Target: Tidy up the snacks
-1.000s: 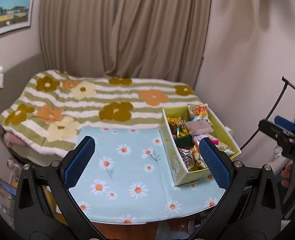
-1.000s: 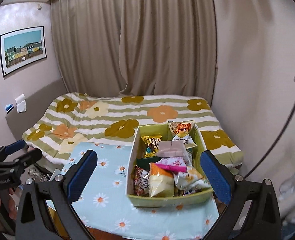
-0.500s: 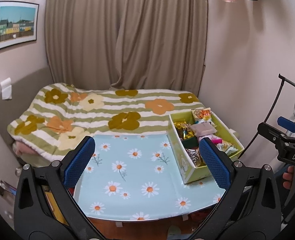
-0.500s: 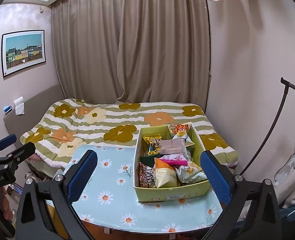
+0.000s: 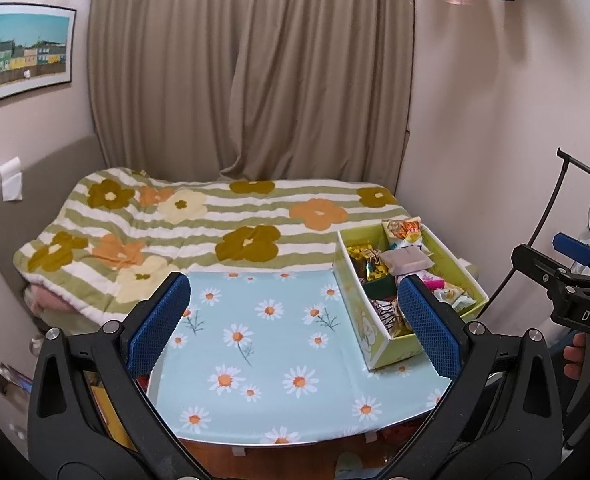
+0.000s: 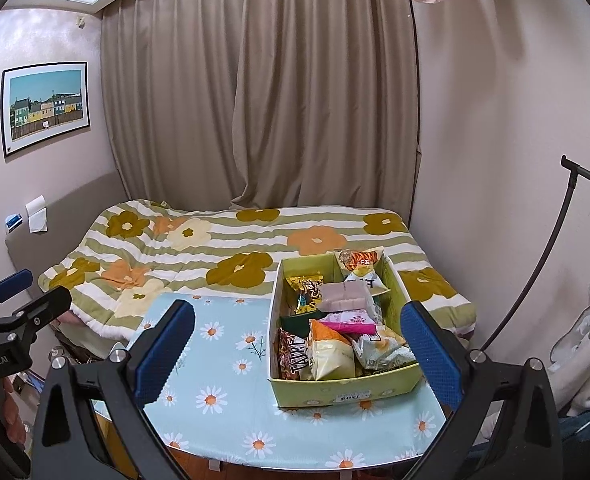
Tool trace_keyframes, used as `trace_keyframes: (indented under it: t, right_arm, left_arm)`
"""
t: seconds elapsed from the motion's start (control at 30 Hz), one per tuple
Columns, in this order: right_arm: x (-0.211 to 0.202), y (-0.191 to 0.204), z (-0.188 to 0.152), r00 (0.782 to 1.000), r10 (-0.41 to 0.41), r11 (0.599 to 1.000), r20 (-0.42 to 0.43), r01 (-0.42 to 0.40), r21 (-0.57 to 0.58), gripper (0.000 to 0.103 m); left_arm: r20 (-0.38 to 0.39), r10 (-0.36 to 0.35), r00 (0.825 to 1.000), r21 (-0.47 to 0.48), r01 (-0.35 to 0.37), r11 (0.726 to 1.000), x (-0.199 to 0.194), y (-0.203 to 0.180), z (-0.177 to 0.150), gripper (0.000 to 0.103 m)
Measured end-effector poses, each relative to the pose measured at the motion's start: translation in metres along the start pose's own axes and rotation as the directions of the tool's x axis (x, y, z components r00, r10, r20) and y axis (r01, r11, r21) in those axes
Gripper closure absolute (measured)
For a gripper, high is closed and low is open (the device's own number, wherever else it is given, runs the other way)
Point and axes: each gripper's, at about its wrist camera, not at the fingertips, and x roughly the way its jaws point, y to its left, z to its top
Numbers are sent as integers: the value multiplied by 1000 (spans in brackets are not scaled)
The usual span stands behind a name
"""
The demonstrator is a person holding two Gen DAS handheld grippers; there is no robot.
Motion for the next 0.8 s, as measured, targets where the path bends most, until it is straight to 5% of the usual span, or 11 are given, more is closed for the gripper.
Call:
trace_keyframes:
  t: [0.8]
  right_arm:
    - [5, 3, -2, 1000, 5, 1000, -25, -5, 3, 1]
  left_arm:
    - [-15, 7, 1000, -1, -7, 1000, 6, 4, 1, 0]
